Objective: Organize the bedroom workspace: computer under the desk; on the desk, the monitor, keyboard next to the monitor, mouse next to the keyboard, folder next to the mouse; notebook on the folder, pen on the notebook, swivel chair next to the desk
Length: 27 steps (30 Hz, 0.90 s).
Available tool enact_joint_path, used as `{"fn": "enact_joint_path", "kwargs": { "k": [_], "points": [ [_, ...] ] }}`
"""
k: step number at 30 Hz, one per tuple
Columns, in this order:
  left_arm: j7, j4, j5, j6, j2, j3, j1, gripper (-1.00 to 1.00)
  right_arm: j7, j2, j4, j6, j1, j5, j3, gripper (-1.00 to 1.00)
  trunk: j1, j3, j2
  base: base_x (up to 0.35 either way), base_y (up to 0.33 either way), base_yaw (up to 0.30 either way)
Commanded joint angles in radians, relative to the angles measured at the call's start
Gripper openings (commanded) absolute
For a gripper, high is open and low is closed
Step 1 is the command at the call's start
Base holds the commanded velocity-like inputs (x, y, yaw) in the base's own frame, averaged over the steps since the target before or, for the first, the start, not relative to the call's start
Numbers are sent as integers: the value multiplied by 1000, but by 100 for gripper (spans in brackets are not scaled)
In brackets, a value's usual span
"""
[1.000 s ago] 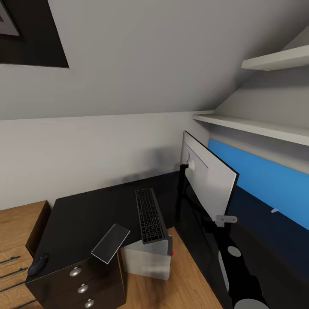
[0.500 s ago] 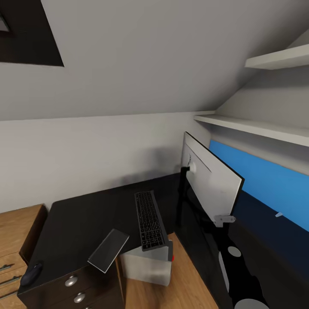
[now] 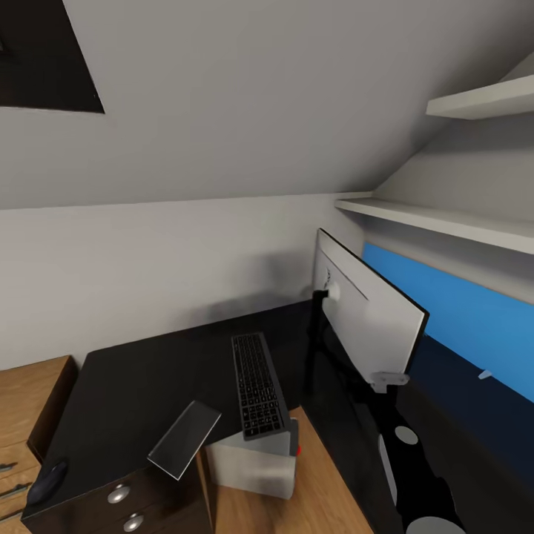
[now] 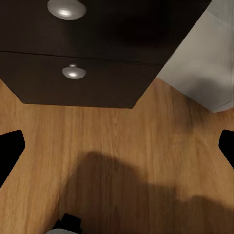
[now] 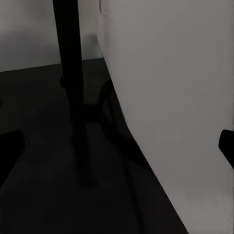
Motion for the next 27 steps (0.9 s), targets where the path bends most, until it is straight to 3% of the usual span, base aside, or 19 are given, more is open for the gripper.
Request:
{"fn": "enact_joint_path", "kwargs": {
  "k": [1,16,27],
  "points": [
    [-1,1,10,-5,1,-8,-1,100,8,2,0,-4,-2,10,-8,100,0,-1,-1,132,-111,0],
    [-1,1,10,-39,2,-8,-1,100,-36,2,2,-4,-2,9,-30,100,0,-1,-1,49,-47,0],
    [-1,1,10,-40,2,-8,-1,100,-41,2,3,-4,-1,9,-30,100,0,-1,-1,59,-138,0]
  ]
}}
